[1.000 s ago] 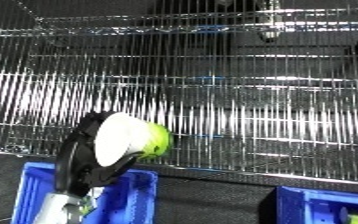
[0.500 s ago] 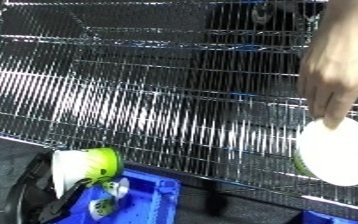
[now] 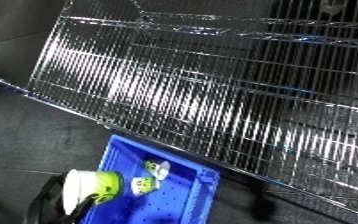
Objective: Pick up the object and place it into the box
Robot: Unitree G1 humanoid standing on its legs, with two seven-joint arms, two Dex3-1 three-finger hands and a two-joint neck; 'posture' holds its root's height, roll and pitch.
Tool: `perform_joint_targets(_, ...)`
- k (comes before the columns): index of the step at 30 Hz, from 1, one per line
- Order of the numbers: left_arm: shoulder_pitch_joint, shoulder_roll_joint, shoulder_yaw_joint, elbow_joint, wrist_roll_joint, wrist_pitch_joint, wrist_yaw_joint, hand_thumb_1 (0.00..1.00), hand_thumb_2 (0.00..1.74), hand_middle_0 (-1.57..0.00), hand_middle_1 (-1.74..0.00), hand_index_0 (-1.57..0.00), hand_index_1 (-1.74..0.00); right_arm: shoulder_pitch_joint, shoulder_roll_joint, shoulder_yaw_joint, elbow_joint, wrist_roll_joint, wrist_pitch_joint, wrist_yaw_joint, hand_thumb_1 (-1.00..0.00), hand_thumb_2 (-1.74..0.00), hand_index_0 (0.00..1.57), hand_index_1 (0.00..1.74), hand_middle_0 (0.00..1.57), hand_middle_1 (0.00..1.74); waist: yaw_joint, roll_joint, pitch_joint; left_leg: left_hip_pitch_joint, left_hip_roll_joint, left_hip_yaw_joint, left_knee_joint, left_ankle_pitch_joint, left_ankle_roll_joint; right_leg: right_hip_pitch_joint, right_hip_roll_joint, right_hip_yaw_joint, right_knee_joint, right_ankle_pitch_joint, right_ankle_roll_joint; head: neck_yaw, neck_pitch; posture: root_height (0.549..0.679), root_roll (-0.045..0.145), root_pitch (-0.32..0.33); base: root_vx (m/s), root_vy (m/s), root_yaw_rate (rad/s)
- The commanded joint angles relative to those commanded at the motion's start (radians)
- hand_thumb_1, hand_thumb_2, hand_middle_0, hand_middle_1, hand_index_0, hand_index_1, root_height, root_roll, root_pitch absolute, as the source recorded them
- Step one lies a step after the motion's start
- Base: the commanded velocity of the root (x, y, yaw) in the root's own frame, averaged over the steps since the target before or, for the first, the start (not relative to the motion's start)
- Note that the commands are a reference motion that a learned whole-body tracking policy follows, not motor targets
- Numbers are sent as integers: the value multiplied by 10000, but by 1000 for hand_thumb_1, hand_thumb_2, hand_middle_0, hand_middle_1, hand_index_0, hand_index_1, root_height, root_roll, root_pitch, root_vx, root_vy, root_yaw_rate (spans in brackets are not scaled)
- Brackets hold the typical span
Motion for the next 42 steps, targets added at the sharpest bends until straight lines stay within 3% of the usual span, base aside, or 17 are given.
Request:
perform_joint_targets(2, -22, 21, 40, 416, 28, 166, -141, 950, 1653, -1492, -1653, -1492, -1653, 36, 17, -34, 104, 37, -5, 99, 0, 0, 0, 0, 0, 0, 14, -91, 0, 15, 32, -33, -95, 50, -8, 20, 24, -4, 2, -20, -3, -411, -182, 646, 42, 76, 28, -12, 53)
perform_joint_targets(11, -374, 284, 156, 2009, -413, 953, -1147, 500, 870, -785, -870, -785, -870, 284, -15, -181, 398, -149, -74, 640, 0, 0, 0, 0, 0, 0, -126, -461, 0, 237, 181, -111, -478, 196, -36, 218, 135, 79, -236, 1, 11, -984, -321, 648, 38, 71, 26, 12, 13)
perform_joint_targets(21, -486, 535, 130, 2813, -376, 1560, -1645, 0, 0, 0, 0, 0, 0, 294, -83, -104, 264, -200, 30, 700, 0, 0, 0, 0, 0, 0, -225, -577, 0, 416, 221, -65, -656, 213, -69, 419, 165, 131, -595, 93, 46, -719, -391, 650, 37, 68, 7, 14, -17)
perform_joint_targets(35, -690, 238, -502, 3231, 32, 2165, -1651, 0, 0, 0, 0, 0, 0, 183, -106, -6, 223, -225, 174, 640, 0, 0, 0, 0, 0, 0, -432, -426, 0, 462, 112, 61, -574, 94, 6, 426, 164, 272, -759, 178, 92, -681, -337, 651, 36, 67, -3, 5, -56)
perform_joint_targets(42, -638, 4, -787, 3124, -409, 2768, -2645, 0, 0, 0, 0, 0, 0, 120, -141, -71, 120, -366, 195, 565, 0, 0, 0, 0, 0, 0, -595, -300, 0, 488, 129, 166, -455, 23, 40, 372, 144, 358, -770, 247, 145, 83, -192, 651, 35, 65, -22, 3, -95)
